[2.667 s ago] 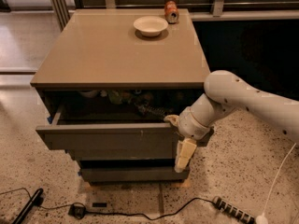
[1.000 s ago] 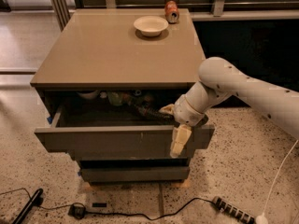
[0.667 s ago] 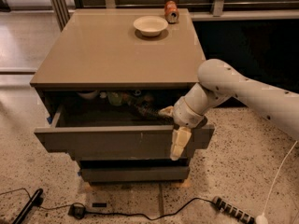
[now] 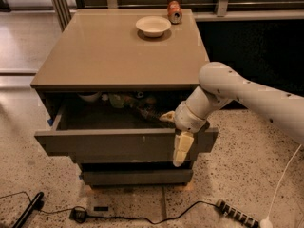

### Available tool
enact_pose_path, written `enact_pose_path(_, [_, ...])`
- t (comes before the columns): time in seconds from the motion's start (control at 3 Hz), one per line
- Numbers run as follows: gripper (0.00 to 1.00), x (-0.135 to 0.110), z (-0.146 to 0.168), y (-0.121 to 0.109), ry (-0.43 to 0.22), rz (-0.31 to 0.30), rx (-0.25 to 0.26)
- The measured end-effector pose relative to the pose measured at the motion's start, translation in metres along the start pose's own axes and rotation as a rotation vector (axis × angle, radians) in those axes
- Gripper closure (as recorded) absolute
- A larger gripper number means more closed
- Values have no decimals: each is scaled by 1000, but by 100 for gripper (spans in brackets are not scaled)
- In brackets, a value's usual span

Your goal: Open top drawer

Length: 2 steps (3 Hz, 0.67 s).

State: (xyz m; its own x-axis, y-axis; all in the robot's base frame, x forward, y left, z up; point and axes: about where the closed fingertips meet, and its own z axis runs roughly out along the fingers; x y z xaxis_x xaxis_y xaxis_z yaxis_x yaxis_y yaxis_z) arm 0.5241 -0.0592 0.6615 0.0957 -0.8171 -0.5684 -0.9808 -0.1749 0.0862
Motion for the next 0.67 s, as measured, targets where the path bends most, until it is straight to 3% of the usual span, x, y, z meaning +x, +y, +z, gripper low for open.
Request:
enact_pose_path(0.33, [0,-7,-34,41,9,-47,-17])
enact_pose_path(0.67, [0,-7,-24,22,31,-29,-60])
